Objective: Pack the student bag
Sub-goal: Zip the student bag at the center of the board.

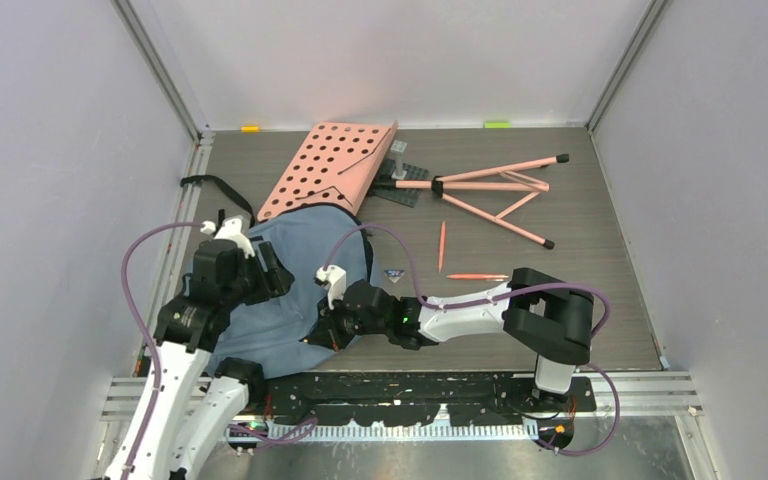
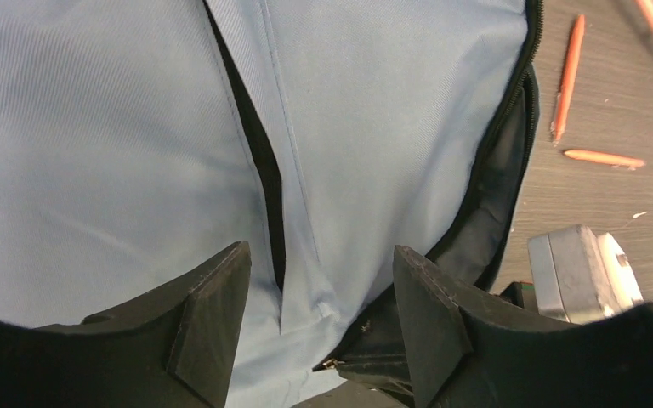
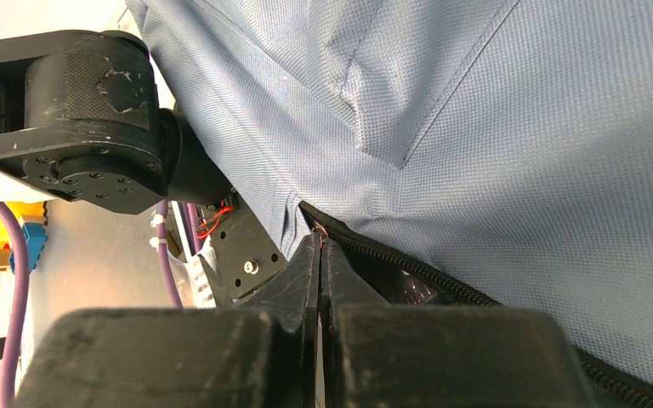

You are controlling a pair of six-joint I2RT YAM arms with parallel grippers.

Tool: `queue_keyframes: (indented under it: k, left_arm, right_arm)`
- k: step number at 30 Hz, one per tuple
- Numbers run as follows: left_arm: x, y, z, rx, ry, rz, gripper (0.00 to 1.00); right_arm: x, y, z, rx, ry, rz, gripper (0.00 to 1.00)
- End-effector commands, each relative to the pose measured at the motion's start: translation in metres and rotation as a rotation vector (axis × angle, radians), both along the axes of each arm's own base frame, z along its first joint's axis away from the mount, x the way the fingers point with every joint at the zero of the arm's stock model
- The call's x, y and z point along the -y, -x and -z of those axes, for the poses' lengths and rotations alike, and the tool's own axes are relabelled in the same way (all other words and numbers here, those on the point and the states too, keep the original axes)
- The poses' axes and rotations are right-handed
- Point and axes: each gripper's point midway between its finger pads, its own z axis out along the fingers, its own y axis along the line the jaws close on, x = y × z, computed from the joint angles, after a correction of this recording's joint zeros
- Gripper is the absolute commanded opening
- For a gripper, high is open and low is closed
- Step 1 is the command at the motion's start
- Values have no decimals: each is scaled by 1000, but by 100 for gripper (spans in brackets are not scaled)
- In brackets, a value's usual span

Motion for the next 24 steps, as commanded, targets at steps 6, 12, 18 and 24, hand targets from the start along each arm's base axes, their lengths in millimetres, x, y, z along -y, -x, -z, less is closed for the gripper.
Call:
queue_keyframes:
  k: [6,12,18,24]
  left_arm:
    - [11,18,19,-123,82,-50,60]
    - [27,17,48,-230,82,-11,47]
    - [18,13,33,-161,60,-53,0]
    - [1,7,-4,-7,55,-128,0]
  right_arm:
    - [-7,-15,-27,38,-46,37,2]
    - [-6,-16,-34,46,-55,46,2]
    - [13,-25,-37,78,29,105,1]
    - [47,-41,-47,144,123,201,1]
